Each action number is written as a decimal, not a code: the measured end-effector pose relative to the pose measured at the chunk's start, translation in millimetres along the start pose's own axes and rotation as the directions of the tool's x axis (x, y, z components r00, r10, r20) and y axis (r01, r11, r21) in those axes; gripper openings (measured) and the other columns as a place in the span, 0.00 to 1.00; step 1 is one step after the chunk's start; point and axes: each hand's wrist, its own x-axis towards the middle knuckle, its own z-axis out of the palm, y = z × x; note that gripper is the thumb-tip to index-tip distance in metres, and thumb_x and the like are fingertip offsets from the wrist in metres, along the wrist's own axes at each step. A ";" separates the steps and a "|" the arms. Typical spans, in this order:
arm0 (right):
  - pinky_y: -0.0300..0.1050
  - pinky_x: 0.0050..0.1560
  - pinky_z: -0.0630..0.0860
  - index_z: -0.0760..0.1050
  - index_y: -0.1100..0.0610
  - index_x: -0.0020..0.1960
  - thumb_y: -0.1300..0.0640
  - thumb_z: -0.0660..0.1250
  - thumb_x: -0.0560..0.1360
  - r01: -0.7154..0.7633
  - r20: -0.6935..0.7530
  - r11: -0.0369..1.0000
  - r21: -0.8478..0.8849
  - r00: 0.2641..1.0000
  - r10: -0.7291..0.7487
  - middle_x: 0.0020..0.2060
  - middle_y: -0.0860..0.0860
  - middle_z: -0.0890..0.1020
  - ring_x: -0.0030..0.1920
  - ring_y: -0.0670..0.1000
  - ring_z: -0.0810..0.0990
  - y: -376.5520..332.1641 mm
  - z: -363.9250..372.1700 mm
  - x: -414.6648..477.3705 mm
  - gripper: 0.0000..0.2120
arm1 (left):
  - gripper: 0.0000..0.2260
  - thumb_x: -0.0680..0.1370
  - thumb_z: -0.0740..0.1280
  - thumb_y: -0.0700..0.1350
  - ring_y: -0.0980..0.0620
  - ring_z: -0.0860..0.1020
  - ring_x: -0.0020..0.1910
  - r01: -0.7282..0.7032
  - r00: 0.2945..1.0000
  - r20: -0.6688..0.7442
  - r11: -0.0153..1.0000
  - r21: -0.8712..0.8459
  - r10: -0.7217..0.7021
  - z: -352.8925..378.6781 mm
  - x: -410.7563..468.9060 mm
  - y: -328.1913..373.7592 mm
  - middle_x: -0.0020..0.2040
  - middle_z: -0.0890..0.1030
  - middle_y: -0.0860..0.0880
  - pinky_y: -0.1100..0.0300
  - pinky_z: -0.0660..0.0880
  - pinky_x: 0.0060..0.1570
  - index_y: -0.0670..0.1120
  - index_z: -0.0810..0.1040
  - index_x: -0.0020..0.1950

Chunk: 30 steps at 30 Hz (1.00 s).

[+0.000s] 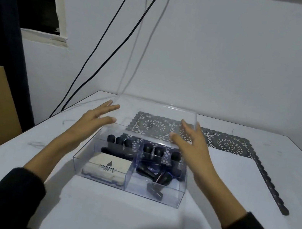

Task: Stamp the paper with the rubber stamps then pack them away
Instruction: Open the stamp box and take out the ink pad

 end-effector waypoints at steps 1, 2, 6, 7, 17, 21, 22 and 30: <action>0.50 0.73 0.54 0.62 0.47 0.74 0.52 0.67 0.76 -0.016 0.002 1.000 -0.009 1.000 0.016 0.78 0.47 0.46 0.76 0.50 0.51 0.0 -0.2 13.3 0.28 | 0.20 0.77 0.66 0.46 0.60 0.56 0.74 0.016 1.000 0.024 1.000 0.016 -0.016 -0.4 12.5 -1.4 0.75 0.59 0.60 0.61 0.55 0.65 0.58 0.72 0.69; 0.52 0.73 0.55 0.63 0.47 0.74 0.52 0.67 0.76 -0.031 0.001 0.999 -0.017 1.000 0.031 0.78 0.48 0.46 0.76 0.51 0.51 2.2 0.8 26.2 0.28 | 0.19 0.78 0.65 0.46 0.59 0.56 0.74 0.032 0.998 0.046 0.999 0.026 -0.033 -0.3 24.9 -3.7 0.76 0.59 0.60 0.60 0.54 0.65 0.59 0.72 0.69; 0.57 0.72 0.60 0.63 0.49 0.74 0.49 0.67 0.76 -0.056 0.028 0.991 -0.121 0.998 0.060 0.78 0.51 0.48 0.76 0.55 0.55 18.7 5.9 73.7 0.29 | 0.20 0.79 0.64 0.47 0.55 0.55 0.75 0.108 0.988 0.104 0.992 0.057 -0.113 2.1 65.7 -17.3 0.77 0.56 0.58 0.55 0.54 0.69 0.59 0.70 0.70; 0.57 0.73 0.59 0.63 0.49 0.74 0.49 0.66 0.76 -0.068 0.044 0.986 -0.154 0.996 0.075 0.78 0.52 0.48 0.76 0.56 0.54 22.9 7.0 83.4 0.29 | 0.20 0.79 0.64 0.47 0.54 0.55 0.76 0.129 0.983 0.120 0.989 0.074 -0.138 2.6 73.1 -22.4 0.77 0.56 0.58 0.53 0.53 0.70 0.59 0.69 0.70; 0.52 0.65 0.69 0.77 0.66 0.60 0.55 0.67 0.76 -0.147 0.295 0.900 -0.410 0.913 0.283 0.66 0.61 0.74 0.64 0.60 0.74 41.3 15.3 109.9 0.18 | 0.19 0.80 0.61 0.43 0.51 0.65 0.68 0.290 0.873 0.307 0.910 0.297 -0.379 6.4 92.3 -52.9 0.73 0.66 0.48 0.58 0.60 0.62 0.50 0.69 0.71; 0.48 0.59 0.72 0.78 0.69 0.57 0.54 0.66 0.77 -0.173 0.285 0.888 -0.425 0.906 0.313 0.61 0.62 0.78 0.56 0.57 0.78 42.2 16.0 111.8 0.18 | 0.19 0.81 0.60 0.48 0.53 0.65 0.67 0.297 0.858 0.325 0.901 0.317 -0.397 6.9 90.1 -48.7 0.73 0.66 0.50 0.61 0.59 0.60 0.47 0.70 0.71; 0.48 0.57 0.73 0.78 0.69 0.55 0.53 0.65 0.77 -0.180 0.274 0.892 -0.414 0.910 0.311 0.58 0.62 0.79 0.52 0.55 0.78 43.2 16.1 111.6 0.19 | 0.19 0.81 0.60 0.51 0.53 0.65 0.67 0.300 0.863 0.319 0.906 0.300 -0.391 6.3 87.8 -47.5 0.73 0.66 0.50 0.60 0.60 0.60 0.47 0.71 0.71; 0.51 0.69 0.64 0.70 0.43 0.69 0.48 0.66 0.76 -0.075 0.076 0.995 0.058 0.995 0.071 0.71 0.46 0.67 0.71 0.49 0.65 41.7 4.9 57.0 0.21 | 0.18 0.77 0.61 0.62 0.57 0.61 0.73 0.141 0.977 0.164 0.990 -0.023 -0.136 -3.3 42.3 -40.6 0.72 0.67 0.61 0.52 0.58 0.71 0.63 0.72 0.67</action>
